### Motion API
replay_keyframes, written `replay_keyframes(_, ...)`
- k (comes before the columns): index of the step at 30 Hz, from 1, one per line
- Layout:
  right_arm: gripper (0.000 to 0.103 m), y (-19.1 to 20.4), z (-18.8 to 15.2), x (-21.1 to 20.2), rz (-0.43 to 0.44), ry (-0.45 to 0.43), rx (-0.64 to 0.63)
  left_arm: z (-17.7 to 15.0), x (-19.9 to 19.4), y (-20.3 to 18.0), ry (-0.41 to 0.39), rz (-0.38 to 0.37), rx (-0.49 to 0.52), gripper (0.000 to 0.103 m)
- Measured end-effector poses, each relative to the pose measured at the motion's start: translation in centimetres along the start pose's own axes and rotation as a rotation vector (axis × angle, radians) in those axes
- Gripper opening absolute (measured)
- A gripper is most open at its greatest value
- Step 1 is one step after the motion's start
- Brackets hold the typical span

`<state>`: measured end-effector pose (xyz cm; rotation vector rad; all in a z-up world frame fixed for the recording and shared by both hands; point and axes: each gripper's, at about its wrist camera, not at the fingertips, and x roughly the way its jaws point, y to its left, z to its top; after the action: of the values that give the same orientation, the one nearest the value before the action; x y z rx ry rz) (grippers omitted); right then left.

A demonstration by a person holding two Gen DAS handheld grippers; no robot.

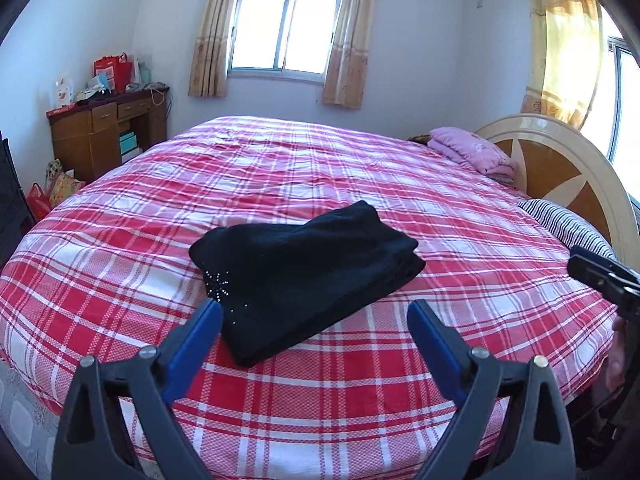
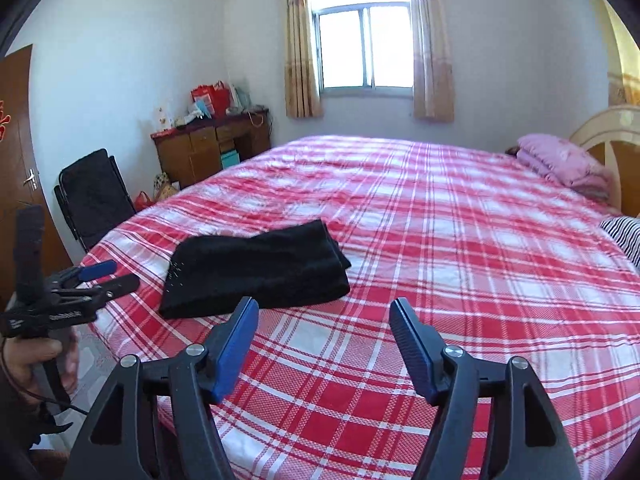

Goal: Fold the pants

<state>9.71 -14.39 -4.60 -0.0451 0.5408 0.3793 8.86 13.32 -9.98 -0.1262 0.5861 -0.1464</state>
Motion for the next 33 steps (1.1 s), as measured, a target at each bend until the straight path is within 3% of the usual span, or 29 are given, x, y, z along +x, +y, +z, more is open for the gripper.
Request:
replay_keyframes(23,0.078,0.6,-0.4,-2.3,-0.009,-0.071,0.006,0.4,-1.2,0.2,-0.056,0.051,-0.038,0.103)
replay_keyframes(33,0.078,0.5,-0.5,-2.8,-0.015,-0.092,0.007,0.5,-1.2,-0.4,-0.052,0.087,0.017,0.103)
